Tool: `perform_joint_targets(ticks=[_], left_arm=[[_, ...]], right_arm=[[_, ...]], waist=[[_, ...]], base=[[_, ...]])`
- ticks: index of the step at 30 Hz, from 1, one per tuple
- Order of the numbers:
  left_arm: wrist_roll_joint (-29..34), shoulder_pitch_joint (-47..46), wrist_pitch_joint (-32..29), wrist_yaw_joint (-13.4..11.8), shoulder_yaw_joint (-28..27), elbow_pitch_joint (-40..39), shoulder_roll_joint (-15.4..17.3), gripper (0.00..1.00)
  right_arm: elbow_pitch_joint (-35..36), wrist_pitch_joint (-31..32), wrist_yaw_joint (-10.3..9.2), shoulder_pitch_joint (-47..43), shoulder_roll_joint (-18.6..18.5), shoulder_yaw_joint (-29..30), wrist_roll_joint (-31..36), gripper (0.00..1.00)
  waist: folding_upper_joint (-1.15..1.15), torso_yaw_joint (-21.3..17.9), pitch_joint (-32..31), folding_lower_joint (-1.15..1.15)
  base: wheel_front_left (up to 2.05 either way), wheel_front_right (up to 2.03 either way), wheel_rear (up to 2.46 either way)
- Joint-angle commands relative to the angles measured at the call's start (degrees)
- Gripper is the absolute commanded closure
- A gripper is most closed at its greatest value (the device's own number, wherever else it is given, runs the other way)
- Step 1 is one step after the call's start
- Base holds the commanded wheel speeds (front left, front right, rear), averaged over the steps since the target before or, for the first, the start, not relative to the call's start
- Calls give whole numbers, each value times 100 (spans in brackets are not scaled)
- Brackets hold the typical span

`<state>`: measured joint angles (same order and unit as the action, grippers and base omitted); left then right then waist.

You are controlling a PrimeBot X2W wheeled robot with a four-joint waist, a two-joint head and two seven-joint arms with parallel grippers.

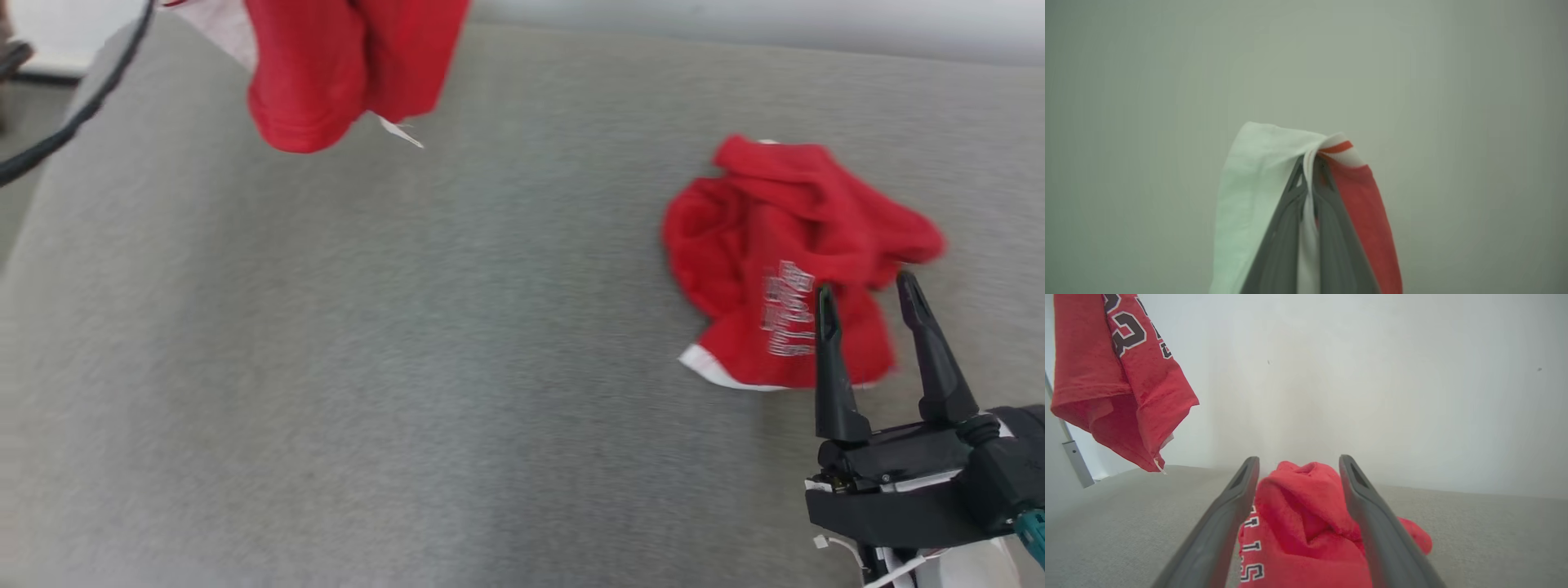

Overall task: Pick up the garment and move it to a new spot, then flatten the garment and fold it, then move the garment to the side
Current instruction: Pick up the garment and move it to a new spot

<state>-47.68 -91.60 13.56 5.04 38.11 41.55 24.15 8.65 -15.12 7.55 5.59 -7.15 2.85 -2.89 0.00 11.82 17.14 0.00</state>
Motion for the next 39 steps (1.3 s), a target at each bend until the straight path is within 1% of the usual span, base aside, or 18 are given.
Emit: perform_joint_targets(ticks=[1,5,9,13,15,18,21,25,28,29,30,35,37,39], left_arm=[[-39,96,32,-12,-37,-15,46,100],[18,390,115,-88,-157,-52,328,100],[34,738,156,-172,-340,-98,629,100],[80,1018,169,-225,-552,-72,988,100],[67,1147,172,-235,-677,-98,1097,100],[51,1404,166,-243,-879,-206,1171,100],[31,1707,166,-219,-982,-256,1043,100],[57,2084,167,-221,-1074,-236,701,100],[102,2402,167,-217,-1062,-56,429,100],[162,2611,167,-218,-1013,159,254,100],[160,2711,167,-199,-1004,270,163,100],[48,3092,168,-91,-1015,1131,-152,100],[79,3203,163,-31,-934,1495,-242,100],[-3,3225,164,0,-963,1649,-306,100]], right_arm=[[54,-4,-13,-35,-55,-34,46,0],[328,-4,-13,-97,-246,-88,108,0],[494,-4,-13,-206,-372,-132,162,0],[587,-4,-13,-277,-471,-155,158,0],[626,-4,-13,-322,-504,-144,141,0],[684,-4,-13,-368,-561,-124,149,0],[742,8,-13,-399,-607,-127,170,0],[849,70,-13,-329,-674,-200,178,0],[951,121,-13,-269,-696,-261,209,0],[1018,135,-13,-239,-708,-299,224,0],[1054,141,-13,-226,-715,-305,235,0],[1198,191,-13,-134,-744,-358,296,0],[1253,227,-13,-108,-758,-362,316,0],[1299,234,-13,-96,-775,-373,330,0]], waist=[[0,763,369,0],[0,1062,483,0],[0,1263,548,0],[0,1337,588,0],[0,1346,614,0],[0,1343,652,0],[0,1328,710,0],[0,1244,801,0],[0,1136,899,0],[0,1046,964,0],[0,1002,998,0],[0,761,1177,0],[0,671,1246,0],[0,633,1293,0]], base=[[0,0,0],[0,0,0],[0,0,0],[0,0,0],[0,0,0],[0,0,0],[0,0,0],[0,0,0],[0,0,0],[0,0,0],[0,0,0],[0,0,0],[0,0,0],[0,0,0]])
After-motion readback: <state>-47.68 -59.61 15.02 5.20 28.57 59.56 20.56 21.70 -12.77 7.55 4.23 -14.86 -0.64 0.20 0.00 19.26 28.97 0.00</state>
